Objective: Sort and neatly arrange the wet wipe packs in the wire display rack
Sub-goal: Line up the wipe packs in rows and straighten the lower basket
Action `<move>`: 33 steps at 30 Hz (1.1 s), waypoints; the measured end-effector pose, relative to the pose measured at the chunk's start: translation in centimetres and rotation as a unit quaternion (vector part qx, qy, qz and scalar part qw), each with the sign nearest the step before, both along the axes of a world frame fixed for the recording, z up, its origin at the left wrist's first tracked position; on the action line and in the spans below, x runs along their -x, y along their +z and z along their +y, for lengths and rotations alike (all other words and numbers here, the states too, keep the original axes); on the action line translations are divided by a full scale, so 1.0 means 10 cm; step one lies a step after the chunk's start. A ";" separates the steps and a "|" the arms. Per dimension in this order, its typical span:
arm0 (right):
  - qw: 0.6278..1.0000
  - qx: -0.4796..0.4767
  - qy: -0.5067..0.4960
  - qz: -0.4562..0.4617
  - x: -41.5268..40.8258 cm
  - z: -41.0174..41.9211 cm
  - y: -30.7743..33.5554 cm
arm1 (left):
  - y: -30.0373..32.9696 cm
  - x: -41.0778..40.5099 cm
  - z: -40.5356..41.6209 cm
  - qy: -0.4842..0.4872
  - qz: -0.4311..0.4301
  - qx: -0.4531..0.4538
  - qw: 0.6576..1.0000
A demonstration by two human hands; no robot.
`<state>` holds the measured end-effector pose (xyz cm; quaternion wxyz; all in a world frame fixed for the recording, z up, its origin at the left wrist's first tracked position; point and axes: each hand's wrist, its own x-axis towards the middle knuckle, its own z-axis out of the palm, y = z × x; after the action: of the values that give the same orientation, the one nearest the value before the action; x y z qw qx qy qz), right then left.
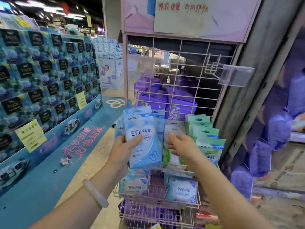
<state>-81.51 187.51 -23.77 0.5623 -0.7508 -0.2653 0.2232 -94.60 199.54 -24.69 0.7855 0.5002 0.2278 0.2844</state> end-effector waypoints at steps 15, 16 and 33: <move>0.960 0.267 -0.056 -0.068 -0.18 0.55 -0.32 | -0.15 0.06 0.45 -0.021 0.045 0.025 0.998; 0.956 0.274 -0.062 -0.088 -0.17 0.56 -0.32 | -0.16 0.06 0.46 -0.022 0.047 0.023 0.998; 0.996 0.045 -0.081 -0.005 -0.38 0.57 -0.35 | -0.04 -0.16 0.35 -0.052 0.047 0.018 0.997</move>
<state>-77.69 193.22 -27.31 0.5425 -0.7955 -0.1962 0.1853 -93.03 203.02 -25.08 0.7966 0.5101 0.2427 0.2152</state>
